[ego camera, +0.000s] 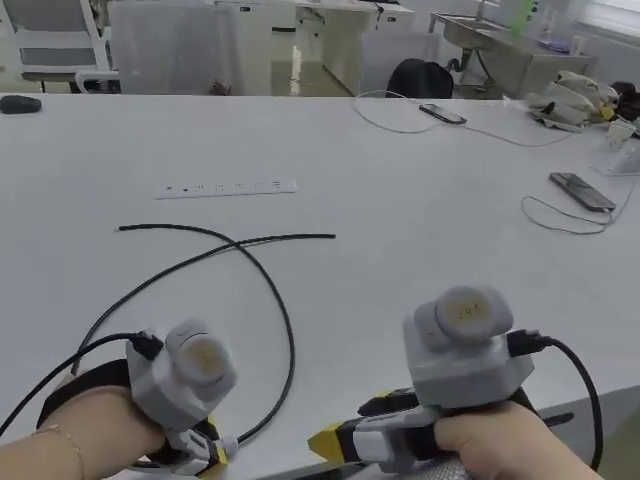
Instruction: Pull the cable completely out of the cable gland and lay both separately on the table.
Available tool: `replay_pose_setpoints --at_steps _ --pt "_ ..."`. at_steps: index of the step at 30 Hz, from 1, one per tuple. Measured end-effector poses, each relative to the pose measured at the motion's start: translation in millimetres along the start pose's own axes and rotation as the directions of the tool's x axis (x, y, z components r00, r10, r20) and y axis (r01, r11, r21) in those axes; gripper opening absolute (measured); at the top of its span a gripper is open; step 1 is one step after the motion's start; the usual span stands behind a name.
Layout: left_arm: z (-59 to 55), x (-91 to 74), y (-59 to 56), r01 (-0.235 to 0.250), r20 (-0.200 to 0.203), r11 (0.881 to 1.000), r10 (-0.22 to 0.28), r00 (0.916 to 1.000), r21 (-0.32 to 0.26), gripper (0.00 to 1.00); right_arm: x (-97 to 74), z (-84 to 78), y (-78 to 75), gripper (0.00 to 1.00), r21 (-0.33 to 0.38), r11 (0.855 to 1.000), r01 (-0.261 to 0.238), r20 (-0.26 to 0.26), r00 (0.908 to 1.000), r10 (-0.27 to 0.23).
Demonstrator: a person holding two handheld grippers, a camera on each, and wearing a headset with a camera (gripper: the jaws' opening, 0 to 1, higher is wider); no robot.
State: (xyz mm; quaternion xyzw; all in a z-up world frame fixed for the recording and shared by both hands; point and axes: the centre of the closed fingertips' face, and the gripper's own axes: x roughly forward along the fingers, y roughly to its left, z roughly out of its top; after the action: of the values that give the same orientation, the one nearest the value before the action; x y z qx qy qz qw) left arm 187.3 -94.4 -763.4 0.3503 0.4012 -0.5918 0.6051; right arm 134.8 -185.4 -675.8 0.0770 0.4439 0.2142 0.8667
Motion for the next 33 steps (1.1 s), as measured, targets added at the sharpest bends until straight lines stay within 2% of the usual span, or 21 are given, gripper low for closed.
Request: replay_pose_setpoints --at_steps 2,3,5,8,10,12,14,15,16,18,20,21,22,24,25,26,29,33 --pt "-0.9 -1.8 -4.0 0.021 -0.011 1.000 -0.021 0.9997 -0.001 0.17 -0.1 -0.1 0.6 0.46 -0.001 1.000 -0.001 0.000 1.0000 0.001" --pt "0.6 -4.2 -3.9 0.028 -0.005 0.999 -0.029 0.9996 -0.015 0.17 -0.1 -0.1 0.9 0.46 -0.001 1.000 -0.002 0.001 1.0000 0.002" --pt "9.8 -12.9 -3.0 0.038 0.038 0.998 -0.036 0.9986 -0.049 0.17 0.0 -0.1 1.5 0.46 -0.001 1.000 -0.004 -0.001 1.0000 0.004" --pt "19.9 -30.2 -2.9 0.056 0.076 0.996 -0.051 0.9958 -0.073 0.17 -0.7 2.0 3.0 0.46 -0.005 1.000 -0.007 0.012 0.9999 0.007" --pt "24.3 -46.4 -5.9 0.067 0.089 0.996 -0.062 0.9941 -0.051 0.17 -0.7 1.4 4.5 0.45 -0.006 1.000 -0.016 0.009 0.9998 0.016" --pt "30.5 -63.0 -7.1 0.059 0.123 0.997 -0.052 0.9911 -0.055 0.17 -0.1 1.3 7.9 0.46 -0.014 0.999 -0.037 -0.003 0.9993 0.037" --pt "35.5 -82.2 -10.1 0.059 0.163 0.996 -0.048 0.9855 -0.062 0.17 -1.0 7.8 16.0 0.45 -0.067 0.994 -0.086 0.008 0.9962 0.087" --pt "35.8 -90.1 -10.7 0.053 0.174 0.997 -0.041 0.9839 -0.061 0.17 -3.6 11.1 21.0 0.42 -0.137 0.984 -0.113 0.009 0.9932 0.116" --pt "36.1 -98.1 -11.5 0.042 0.185 0.998 -0.031 0.9823 -0.054 0.17 -6.0 12.5 23.2 0.37 -0.177 0.977 -0.122 0.006 0.9921 0.125" --pt "40.2 -117.5 -12.8 0.003 0.231 1.000 0.003 0.9729 -0.023 0.17 -13.1 18.7 29.3 0.31 -0.250 0.958 -0.141 0.018 0.9884 0.151" --pt "39.8 -134.0 -19.6 0.005 0.254 1.000 0.001 0.9672 -0.025 0.17 -21.8 20.8 43.1 0.31 -0.329 0.921 -0.207 -0.024 0.9772 0.211" --pt "39.6 -139.3 -21.6 0.006 0.259 1.000 0.001 0.9658 -0.026 0.17 -26.0 22.5 51.0 0.32 -0.377 0.893 -0.244 -0.045 0.9683 0.246" --pt "39.0 -143.4 -24.1 0.007 0.261 1.000 0.000 0.9652 -0.028 0.17 -31.5 26.8 59.6 0.31 -0.441 0.853 -0.280 -0.067 0.9577 0.280" --pt "36.8 -150.8 -32.7 0.022 0.253 0.999 -0.013 0.9674 -0.031 0.17 -37.7 38.1 68.7 0.30 -0.504 0.810 -0.299 -0.086 0.9509 0.297" --pt "34.9 -153.4 -39.3 0.037 0.242 0.999 -0.029 0.9698 -0.026 0.17 -39.8 44.1 74.3 0.31 -0.527 0.791 -0.309 -0.086 0.9460 0.312" --pt "33.9 -155.1 -43.7 0.048 0.237 0.999 -0.042 0.9705 -0.020 0.17 -41.6 52.1 83.7 0.31 -0.554 0.763 -0.332 -0.086 0.9350 0.344" --pt "35.5 -161.1 -54.5 0.066 0.245 0.998 -0.061 0.9675 -0.013 0.17 -43.2 64.3 103.6 0.31 -0.604 0.699 -0.382 -0.103 0.9075 0.407" --pt "38.0 -166.8 -63.2 0.060 0.254 0.998 -0.060 0.9653 0.005 0.17 -37.0 70.5 128.4 0.31 -0.666 0.602 -0.440 -0.178 0.8778 0.445"
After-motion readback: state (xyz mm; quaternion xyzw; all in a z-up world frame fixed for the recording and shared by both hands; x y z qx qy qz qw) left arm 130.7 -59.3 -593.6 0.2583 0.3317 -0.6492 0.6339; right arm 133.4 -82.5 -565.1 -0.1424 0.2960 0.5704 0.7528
